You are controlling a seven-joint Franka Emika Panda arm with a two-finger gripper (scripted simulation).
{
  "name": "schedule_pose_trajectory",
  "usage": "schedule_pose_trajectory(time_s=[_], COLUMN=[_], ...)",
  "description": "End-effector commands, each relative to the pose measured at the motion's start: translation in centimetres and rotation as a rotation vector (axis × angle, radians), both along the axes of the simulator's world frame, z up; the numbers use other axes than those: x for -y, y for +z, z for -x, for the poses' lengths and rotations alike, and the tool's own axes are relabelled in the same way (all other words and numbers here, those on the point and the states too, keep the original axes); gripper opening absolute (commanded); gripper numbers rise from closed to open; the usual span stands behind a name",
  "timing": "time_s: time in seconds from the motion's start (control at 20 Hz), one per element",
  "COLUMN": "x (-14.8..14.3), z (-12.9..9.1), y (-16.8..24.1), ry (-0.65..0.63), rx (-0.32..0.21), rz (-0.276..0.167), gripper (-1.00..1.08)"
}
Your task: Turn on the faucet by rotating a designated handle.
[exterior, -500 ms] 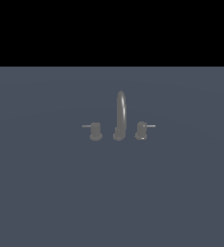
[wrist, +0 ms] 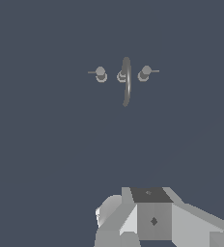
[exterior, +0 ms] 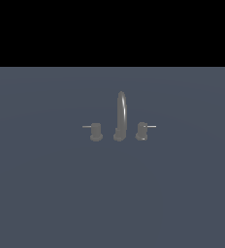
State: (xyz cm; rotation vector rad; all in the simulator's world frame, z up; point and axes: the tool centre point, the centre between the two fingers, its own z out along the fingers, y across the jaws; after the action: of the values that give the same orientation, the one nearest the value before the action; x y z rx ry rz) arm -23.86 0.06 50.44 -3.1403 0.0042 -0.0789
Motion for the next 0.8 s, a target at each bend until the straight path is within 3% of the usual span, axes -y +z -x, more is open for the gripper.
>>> schedule_pose_trajectory(time_s=[0.0, 0.35, 0.75], x=[0.0, 0.1, 0.7], z=[-0.2, -0.8, -3.9], y=[0.1, -0.1, -1.0], ry=[0.005, -0.018, -0.117], rx=[0.004, 0.002, -0.001], rz=[0.0, -0.001, -0.003], gripper=[-1.0, -1.0, -1.0])
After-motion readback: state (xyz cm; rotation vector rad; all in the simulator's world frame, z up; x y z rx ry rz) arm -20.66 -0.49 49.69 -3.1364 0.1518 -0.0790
